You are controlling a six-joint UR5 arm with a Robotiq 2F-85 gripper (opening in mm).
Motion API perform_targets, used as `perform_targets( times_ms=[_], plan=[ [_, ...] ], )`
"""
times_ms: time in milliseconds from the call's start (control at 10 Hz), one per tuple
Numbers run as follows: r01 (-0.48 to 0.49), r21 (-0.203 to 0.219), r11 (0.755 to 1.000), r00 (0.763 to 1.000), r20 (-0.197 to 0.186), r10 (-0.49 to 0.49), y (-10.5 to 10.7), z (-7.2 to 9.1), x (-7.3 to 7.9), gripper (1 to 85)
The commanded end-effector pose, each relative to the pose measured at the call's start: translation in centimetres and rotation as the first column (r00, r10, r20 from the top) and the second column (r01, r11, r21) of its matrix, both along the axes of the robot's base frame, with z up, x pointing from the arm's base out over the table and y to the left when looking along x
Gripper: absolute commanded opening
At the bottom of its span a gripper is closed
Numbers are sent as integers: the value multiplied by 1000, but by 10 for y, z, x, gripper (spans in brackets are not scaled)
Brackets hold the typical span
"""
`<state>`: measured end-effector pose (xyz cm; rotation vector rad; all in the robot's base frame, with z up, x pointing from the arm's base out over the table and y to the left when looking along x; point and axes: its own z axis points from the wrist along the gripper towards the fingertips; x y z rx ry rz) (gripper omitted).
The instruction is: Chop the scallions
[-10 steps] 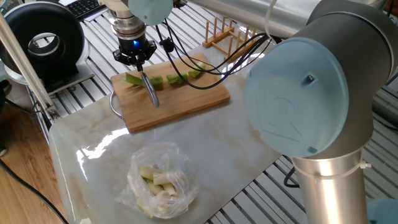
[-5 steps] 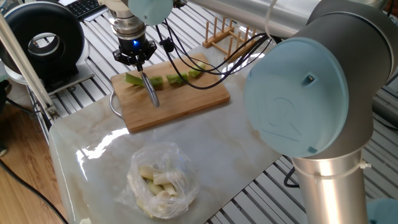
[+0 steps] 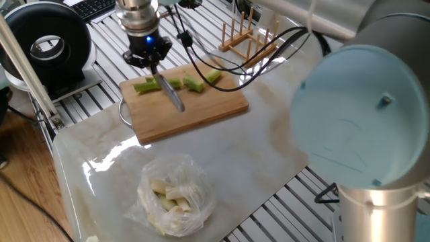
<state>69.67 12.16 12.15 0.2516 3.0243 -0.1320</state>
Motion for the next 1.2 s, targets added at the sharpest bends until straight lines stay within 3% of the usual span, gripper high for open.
perform_targets(
  times_ms=[0,100,400,800,1100],
  plan=[
    [-45,13,999,999,-30,45,2,22,-8,10],
    [-41,48,998,998,-38,43,5,31,-5,10],
    [-12,54,998,1000,-21,13,-8,49,13,10],
    [47,57,997,999,-19,-46,-10,34,26,10],
    [100,78,992,995,-26,-98,-12,7,50,10]
  ],
)
